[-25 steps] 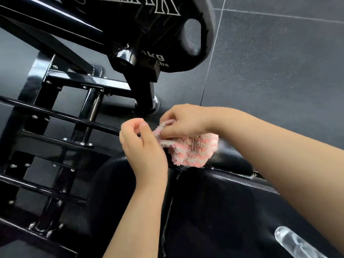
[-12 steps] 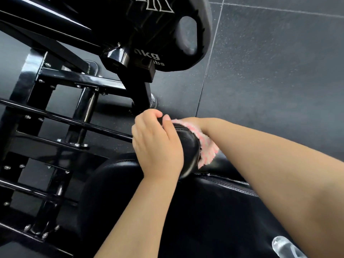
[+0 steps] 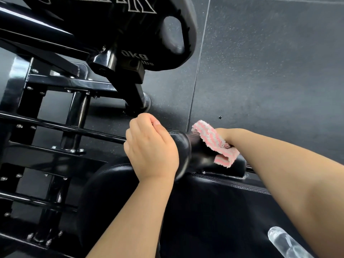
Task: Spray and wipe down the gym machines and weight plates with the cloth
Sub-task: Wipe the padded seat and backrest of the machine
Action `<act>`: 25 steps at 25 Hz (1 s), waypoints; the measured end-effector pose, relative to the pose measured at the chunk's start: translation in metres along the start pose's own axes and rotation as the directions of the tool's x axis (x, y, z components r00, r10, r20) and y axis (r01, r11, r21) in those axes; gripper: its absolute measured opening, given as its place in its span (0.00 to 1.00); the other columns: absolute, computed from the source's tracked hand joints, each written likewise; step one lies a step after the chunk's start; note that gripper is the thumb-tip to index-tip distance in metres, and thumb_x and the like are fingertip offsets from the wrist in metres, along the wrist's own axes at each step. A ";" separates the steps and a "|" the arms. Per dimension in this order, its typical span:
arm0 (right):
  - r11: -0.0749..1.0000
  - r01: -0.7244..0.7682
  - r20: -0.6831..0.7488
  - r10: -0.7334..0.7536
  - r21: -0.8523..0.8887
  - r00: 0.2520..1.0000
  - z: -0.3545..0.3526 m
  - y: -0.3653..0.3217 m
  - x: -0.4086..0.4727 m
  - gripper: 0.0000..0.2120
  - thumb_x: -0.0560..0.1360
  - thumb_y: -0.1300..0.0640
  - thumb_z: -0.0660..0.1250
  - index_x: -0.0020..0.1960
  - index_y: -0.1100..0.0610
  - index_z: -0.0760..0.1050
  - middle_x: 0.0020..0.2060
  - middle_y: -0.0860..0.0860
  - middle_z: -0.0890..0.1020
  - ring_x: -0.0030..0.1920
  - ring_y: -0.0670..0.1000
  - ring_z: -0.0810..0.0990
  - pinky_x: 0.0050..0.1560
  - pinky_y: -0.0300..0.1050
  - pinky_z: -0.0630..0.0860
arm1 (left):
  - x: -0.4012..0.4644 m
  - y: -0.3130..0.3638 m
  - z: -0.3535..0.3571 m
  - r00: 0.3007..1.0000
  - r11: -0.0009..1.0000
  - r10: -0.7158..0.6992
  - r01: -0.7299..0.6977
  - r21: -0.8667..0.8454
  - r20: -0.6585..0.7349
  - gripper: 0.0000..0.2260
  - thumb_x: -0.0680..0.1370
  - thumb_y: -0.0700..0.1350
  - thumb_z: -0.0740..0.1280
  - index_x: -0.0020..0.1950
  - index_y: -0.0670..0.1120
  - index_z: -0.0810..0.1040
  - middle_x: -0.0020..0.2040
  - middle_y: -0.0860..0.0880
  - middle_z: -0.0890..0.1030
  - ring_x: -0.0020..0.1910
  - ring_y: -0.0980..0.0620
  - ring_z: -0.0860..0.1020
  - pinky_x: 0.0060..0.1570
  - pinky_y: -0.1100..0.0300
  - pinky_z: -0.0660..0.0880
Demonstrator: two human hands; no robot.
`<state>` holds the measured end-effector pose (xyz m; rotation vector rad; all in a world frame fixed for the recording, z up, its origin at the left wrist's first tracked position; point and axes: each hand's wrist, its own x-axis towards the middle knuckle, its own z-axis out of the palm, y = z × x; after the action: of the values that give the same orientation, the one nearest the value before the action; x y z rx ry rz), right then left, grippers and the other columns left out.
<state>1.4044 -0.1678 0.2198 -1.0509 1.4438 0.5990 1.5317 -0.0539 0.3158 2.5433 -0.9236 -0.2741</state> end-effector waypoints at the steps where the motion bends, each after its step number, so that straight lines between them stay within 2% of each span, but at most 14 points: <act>1: 0.997 -0.067 0.010 0.066 0.028 0.998 -0.002 0.006 0.001 0.17 0.82 0.57 0.53 0.34 0.51 0.61 0.33 0.45 0.66 0.32 0.43 0.64 0.32 0.33 0.62 | 0.000 0.000 0.000 1.000 1.000 -0.007 0.007 -0.006 0.012 0.06 0.76 0.47 0.49 0.45 0.51 0.65 0.44 0.53 0.67 0.46 0.44 0.70 0.47 0.51 0.63; 2: 0.996 -0.087 0.069 0.089 -0.022 0.994 -0.003 0.012 -0.004 0.16 0.81 0.55 0.57 0.33 0.53 0.63 0.29 0.48 0.69 0.29 0.46 0.67 0.30 0.37 0.65 | 0.000 0.001 0.000 1.000 1.000 -0.010 0.010 -0.018 0.022 0.05 0.76 0.46 0.50 0.45 0.51 0.64 0.44 0.53 0.67 0.45 0.46 0.69 0.48 0.51 0.63; 4: 0.990 -0.133 0.129 0.125 0.053 0.984 -0.005 0.026 -0.003 0.17 0.77 0.54 0.61 0.30 0.56 0.66 0.21 0.50 0.70 0.23 0.50 0.68 0.31 0.37 0.67 | 0.000 0.000 0.000 0.999 0.998 -0.007 0.009 -0.058 0.032 0.04 0.76 0.47 0.51 0.45 0.51 0.64 0.44 0.53 0.67 0.44 0.48 0.68 0.48 0.52 0.63; 7: 0.973 -0.156 0.031 0.153 0.172 0.988 -0.004 0.043 -0.001 0.17 0.77 0.55 0.60 0.30 0.57 0.68 0.22 0.52 0.73 0.24 0.52 0.73 0.33 0.40 0.71 | 0.001 -0.002 0.000 0.999 0.993 -0.025 0.030 -0.118 0.047 0.02 0.79 0.45 0.55 0.46 0.50 0.65 0.45 0.52 0.69 0.47 0.46 0.70 0.51 0.49 0.66; 9: 0.968 -0.095 -0.173 0.138 0.233 0.975 0.002 0.055 0.002 0.13 0.80 0.56 0.57 0.40 0.58 0.73 0.35 0.56 0.78 0.40 0.54 0.75 0.44 0.43 0.70 | 0.001 -0.002 -0.001 0.998 0.989 -0.034 0.041 -0.143 0.054 0.02 0.79 0.44 0.57 0.47 0.49 0.68 0.46 0.52 0.69 0.48 0.46 0.71 0.52 0.47 0.67; 10: 0.960 -0.056 -0.264 0.131 0.275 0.956 0.005 0.060 0.002 0.12 0.80 0.54 0.56 0.50 0.61 0.74 0.46 0.57 0.78 0.47 0.55 0.72 0.49 0.44 0.68 | 0.001 -0.001 -0.001 0.998 0.988 -0.042 0.049 -0.148 0.052 0.03 0.79 0.44 0.57 0.48 0.48 0.69 0.46 0.52 0.69 0.48 0.46 0.71 0.53 0.47 0.67; 11: 0.943 -0.059 -0.312 0.167 0.328 0.935 0.008 0.062 0.005 0.18 0.79 0.52 0.56 0.62 0.62 0.71 0.55 0.58 0.76 0.51 0.56 0.71 0.52 0.46 0.66 | 0.001 0.000 -0.002 0.997 0.987 -0.046 0.054 -0.151 0.054 0.04 0.79 0.44 0.57 0.49 0.47 0.70 0.46 0.52 0.70 0.48 0.46 0.71 0.54 0.47 0.67; 13: 0.881 -0.065 -0.316 0.235 0.468 0.919 0.019 0.065 -0.001 0.31 0.75 0.45 0.57 0.72 0.62 0.61 0.60 0.59 0.74 0.53 0.58 0.71 0.53 0.48 0.66 | 0.001 0.003 -0.004 0.997 0.985 -0.052 0.062 -0.164 0.065 0.04 0.79 0.44 0.57 0.49 0.46 0.70 0.46 0.52 0.69 0.48 0.46 0.71 0.55 0.46 0.67; 15: 0.839 -0.044 -0.355 0.276 0.542 0.893 0.030 0.065 -0.007 0.34 0.75 0.44 0.57 0.75 0.59 0.54 0.62 0.60 0.72 0.59 0.61 0.71 0.58 0.50 0.66 | 0.001 0.003 -0.005 0.996 0.981 -0.055 0.068 -0.181 0.074 0.03 0.79 0.44 0.56 0.47 0.48 0.68 0.46 0.52 0.69 0.47 0.47 0.70 0.55 0.47 0.67; 17: 0.850 -0.076 -0.373 0.307 0.522 0.876 0.041 0.063 -0.015 0.38 0.75 0.39 0.57 0.77 0.51 0.45 0.69 0.59 0.66 0.67 0.63 0.66 0.66 0.55 0.62 | 0.000 0.004 -0.006 0.995 0.980 -0.052 0.067 -0.187 0.084 0.02 0.79 0.43 0.56 0.46 0.49 0.66 0.45 0.53 0.68 0.46 0.49 0.68 0.55 0.48 0.66; 19: 0.882 -0.184 -0.383 0.365 0.434 0.848 0.056 0.056 -0.030 0.42 0.70 0.30 0.56 0.76 0.43 0.40 0.73 0.60 0.58 0.71 0.65 0.58 0.71 0.62 0.53 | 0.000 0.004 -0.006 0.994 0.980 -0.049 0.066 -0.189 0.093 0.03 0.79 0.43 0.55 0.46 0.49 0.66 0.45 0.53 0.68 0.46 0.50 0.68 0.55 0.49 0.65; 21: 0.908 -0.206 -0.394 0.351 0.364 0.849 0.068 0.042 -0.040 0.40 0.72 0.29 0.52 0.76 0.42 0.39 0.76 0.61 0.45 0.74 0.65 0.45 0.71 0.62 0.43 | 0.001 0.004 -0.006 0.993 0.981 -0.051 0.070 -0.182 0.109 0.03 0.79 0.43 0.55 0.46 0.49 0.66 0.45 0.53 0.68 0.47 0.48 0.69 0.55 0.49 0.65; 23: 0.912 -0.161 -0.400 0.317 0.377 0.860 0.080 0.023 -0.041 0.39 0.74 0.29 0.50 0.76 0.43 0.38 0.74 0.60 0.34 0.74 0.67 0.38 0.70 0.65 0.40 | 0.002 0.005 -0.007 0.991 0.981 -0.056 0.078 -0.175 0.125 0.03 0.79 0.43 0.55 0.46 0.49 0.66 0.46 0.53 0.68 0.50 0.47 0.70 0.56 0.48 0.67; 25: 0.864 -0.047 -0.355 0.254 0.501 0.900 0.095 0.004 -0.042 0.40 0.70 0.26 0.51 0.75 0.39 0.40 0.73 0.56 0.29 0.74 0.67 0.37 0.71 0.67 0.43 | 0.003 0.005 -0.009 0.989 0.981 -0.057 0.081 -0.177 0.137 0.03 0.79 0.43 0.55 0.47 0.50 0.66 0.46 0.53 0.68 0.51 0.46 0.71 0.56 0.47 0.67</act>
<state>1.4442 -0.0744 0.2431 -0.6816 1.9384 0.0990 1.5337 -0.0567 0.3263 2.4139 -0.8173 -0.5279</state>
